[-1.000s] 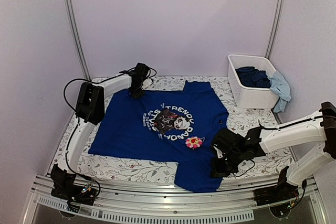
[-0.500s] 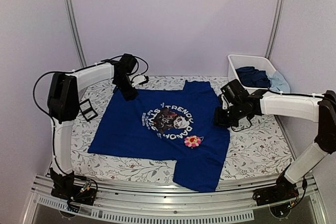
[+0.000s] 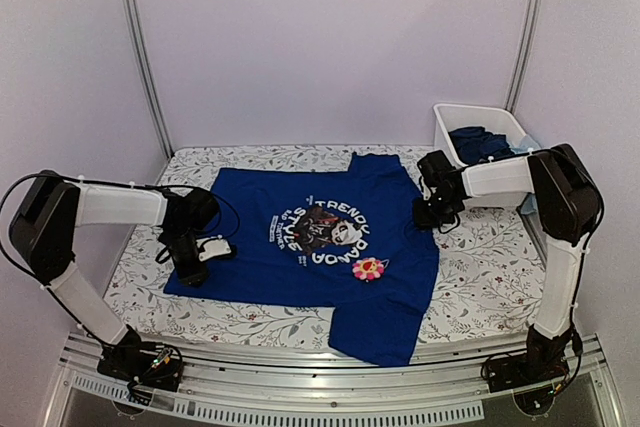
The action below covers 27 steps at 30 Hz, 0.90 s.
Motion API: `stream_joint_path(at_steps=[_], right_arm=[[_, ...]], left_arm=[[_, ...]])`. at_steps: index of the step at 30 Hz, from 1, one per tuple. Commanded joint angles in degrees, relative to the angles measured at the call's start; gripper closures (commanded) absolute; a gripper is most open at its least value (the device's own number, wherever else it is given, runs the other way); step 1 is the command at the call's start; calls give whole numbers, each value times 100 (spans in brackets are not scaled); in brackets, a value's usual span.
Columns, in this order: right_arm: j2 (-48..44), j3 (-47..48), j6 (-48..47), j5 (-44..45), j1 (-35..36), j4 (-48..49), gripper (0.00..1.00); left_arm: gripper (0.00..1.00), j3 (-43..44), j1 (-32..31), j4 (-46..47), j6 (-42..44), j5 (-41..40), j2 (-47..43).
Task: Pin the brooch onto the clothing
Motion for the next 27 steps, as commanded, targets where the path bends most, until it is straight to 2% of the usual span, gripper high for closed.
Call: stream_joint_path(at_steps=[1, 4, 7, 9, 10, 12, 13, 14, 15, 18, 19, 22, 27], right_arm=[[578, 3, -353, 265, -145, -195, 100], [532, 79, -433, 310, -175, -193, 100], [439, 217, -585, 93, -177, -217, 99], [278, 354, -691, 2, -133, -311, 93], [168, 416, -723, -26, -109, -349, 82], [-239, 496, -704, -79, -46, -344, 44], [-634, 485, -678, -170, -42, -267, 19], [-977, 417, -637, -238, -46, -124, 4], [-1246, 278, -619, -338, -42, 97, 2], [-2411, -583, -634, -517, -46, 1257, 1], [-2915, -1093, -584, -494, -57, 1651, 1], [-3865, -2065, -506, -381, -59, 2545, 1], [-5176, -3077, 300, 866, -61, 2521, 1]], left_arm=[[50, -830, 67, 368, 1, -325, -98], [50, -1040, 100, 439, 65, -315, -220], [47, -890, 102, 467, 116, -114, -358], [44, -498, 91, 220, 111, 213, -466], [42, -215, 101, 34, 142, 410, -557], [39, 373, 125, -229, 197, 796, -775], [38, 673, 155, -282, 184, 982, -915], [36, 911, 228, -195, 93, 1202, -1042], [34, 1126, 319, 56, -136, 1347, -1208], [30, 1057, 901, 1455, -1359, 1740, -1802], [29, 1034, 1166, 1774, -1709, 2058, -1849], [26, 902, 1647, 2445, -2447, 2318, -1955], [24, -109, 1856, 3815, -3214, 1437, -2457]])
